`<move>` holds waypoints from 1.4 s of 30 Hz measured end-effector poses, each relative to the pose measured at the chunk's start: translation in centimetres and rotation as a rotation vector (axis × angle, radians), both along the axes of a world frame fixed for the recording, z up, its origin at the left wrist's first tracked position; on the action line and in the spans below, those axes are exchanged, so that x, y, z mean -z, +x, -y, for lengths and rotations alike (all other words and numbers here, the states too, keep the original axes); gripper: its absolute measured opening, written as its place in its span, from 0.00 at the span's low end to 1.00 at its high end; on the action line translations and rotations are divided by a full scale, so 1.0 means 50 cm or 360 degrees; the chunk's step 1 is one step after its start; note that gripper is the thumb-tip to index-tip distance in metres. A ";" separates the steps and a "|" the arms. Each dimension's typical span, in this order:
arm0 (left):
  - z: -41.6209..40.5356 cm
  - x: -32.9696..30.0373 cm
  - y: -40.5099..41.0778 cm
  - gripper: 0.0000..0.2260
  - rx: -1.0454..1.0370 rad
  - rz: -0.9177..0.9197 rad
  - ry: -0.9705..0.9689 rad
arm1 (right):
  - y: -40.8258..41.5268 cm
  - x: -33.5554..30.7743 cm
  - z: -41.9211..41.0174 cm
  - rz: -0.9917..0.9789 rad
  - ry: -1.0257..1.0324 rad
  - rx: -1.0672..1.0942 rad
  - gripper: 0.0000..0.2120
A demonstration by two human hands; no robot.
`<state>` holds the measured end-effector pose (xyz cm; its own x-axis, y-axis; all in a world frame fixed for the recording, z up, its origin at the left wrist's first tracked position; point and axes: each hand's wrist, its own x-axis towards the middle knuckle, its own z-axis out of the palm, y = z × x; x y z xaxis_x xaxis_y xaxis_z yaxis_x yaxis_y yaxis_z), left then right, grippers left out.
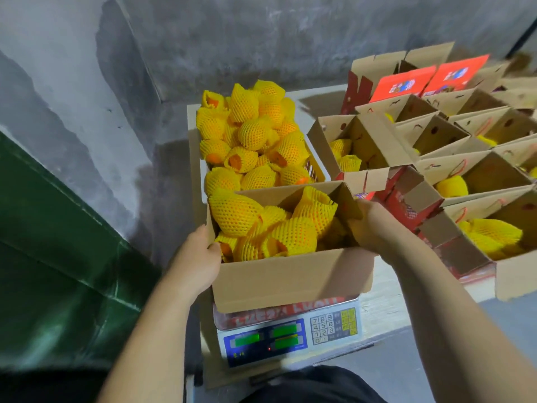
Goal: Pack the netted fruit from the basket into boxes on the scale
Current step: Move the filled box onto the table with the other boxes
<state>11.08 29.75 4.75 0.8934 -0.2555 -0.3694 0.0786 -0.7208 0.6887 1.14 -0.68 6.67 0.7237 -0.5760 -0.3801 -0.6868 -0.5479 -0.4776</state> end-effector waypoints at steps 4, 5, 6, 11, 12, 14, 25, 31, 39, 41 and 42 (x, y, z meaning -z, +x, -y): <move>-0.020 -0.007 -0.033 0.17 0.0002 0.0118 -0.0017 | -0.051 -0.012 -0.010 0.0304 -0.0037 -0.0012 0.09; -0.028 -0.014 -0.044 0.15 0.0022 0.0153 -0.0048 | -0.062 -0.021 -0.008 0.0309 -0.0009 -0.0015 0.08; -0.033 -0.025 -0.052 0.13 0.0067 0.0185 -0.0070 | -0.071 -0.030 -0.002 0.0306 0.0021 -0.0010 0.08; -0.015 -0.096 -0.074 0.07 0.0270 0.0376 -0.0057 | -0.134 -0.090 0.036 0.0406 -0.0019 0.0019 0.09; -0.003 -0.114 -0.081 0.07 0.0287 0.0392 -0.0064 | -0.151 -0.102 0.045 0.0430 -0.0028 0.0016 0.09; 0.029 -0.148 -0.098 0.07 0.0311 0.0371 -0.0093 | -0.187 -0.129 0.066 0.0475 -0.0093 -0.0005 0.07; 0.342 -0.187 -0.199 0.18 0.0479 0.0582 -0.0270 | -0.452 -0.224 0.348 0.0699 -0.0076 0.0207 0.07; 0.679 -0.204 -0.331 0.21 0.0723 0.0482 -0.0325 | -0.636 -0.244 0.630 0.0732 -0.0141 0.0342 0.08; 1.156 -0.230 -0.526 0.31 0.0987 0.0164 -0.0541 | -0.887 -0.270 0.980 0.0681 -0.0277 0.0701 0.07; 1.254 -0.223 -0.548 0.32 0.1077 0.0111 -0.0556 | -0.924 -0.272 1.051 0.0654 -0.0304 0.0798 0.08; 1.303 -0.220 -0.559 0.31 0.1107 0.0123 -0.0557 | -0.937 -0.274 1.087 0.0639 -0.0316 0.0837 0.09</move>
